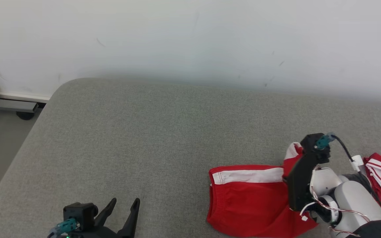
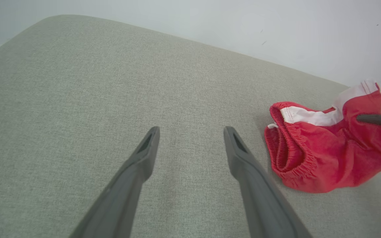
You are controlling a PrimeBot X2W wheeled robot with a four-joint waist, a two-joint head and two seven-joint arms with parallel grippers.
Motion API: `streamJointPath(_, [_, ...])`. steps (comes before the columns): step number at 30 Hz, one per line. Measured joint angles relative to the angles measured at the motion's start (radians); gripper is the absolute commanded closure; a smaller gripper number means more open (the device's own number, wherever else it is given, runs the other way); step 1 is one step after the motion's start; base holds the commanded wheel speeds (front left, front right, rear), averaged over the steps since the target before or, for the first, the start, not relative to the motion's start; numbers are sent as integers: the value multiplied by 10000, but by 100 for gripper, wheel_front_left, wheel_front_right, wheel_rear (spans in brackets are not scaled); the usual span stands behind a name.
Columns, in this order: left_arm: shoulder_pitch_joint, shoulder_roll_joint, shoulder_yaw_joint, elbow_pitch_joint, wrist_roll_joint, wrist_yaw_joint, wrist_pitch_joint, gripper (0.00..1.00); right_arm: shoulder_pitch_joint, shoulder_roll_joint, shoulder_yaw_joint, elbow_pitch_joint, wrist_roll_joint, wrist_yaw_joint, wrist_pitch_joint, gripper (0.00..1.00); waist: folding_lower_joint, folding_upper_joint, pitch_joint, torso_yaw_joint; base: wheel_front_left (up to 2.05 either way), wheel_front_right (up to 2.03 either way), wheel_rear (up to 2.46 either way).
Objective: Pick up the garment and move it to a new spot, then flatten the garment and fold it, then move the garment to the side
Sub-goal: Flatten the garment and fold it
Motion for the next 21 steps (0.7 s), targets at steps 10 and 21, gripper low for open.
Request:
streamJointPath(10, [2,-19,-46,92,-2,-6,17,0,-118,853,1005,-675,-48,290,527,100,0,-1,-152,80,0,0,0])
streamJointPath(21, [-9,-94,-261,96,-2,-96,117,0,-486,1321,1611,-199,-79,38,970,100,-1,0,-169,334,0,0,0])
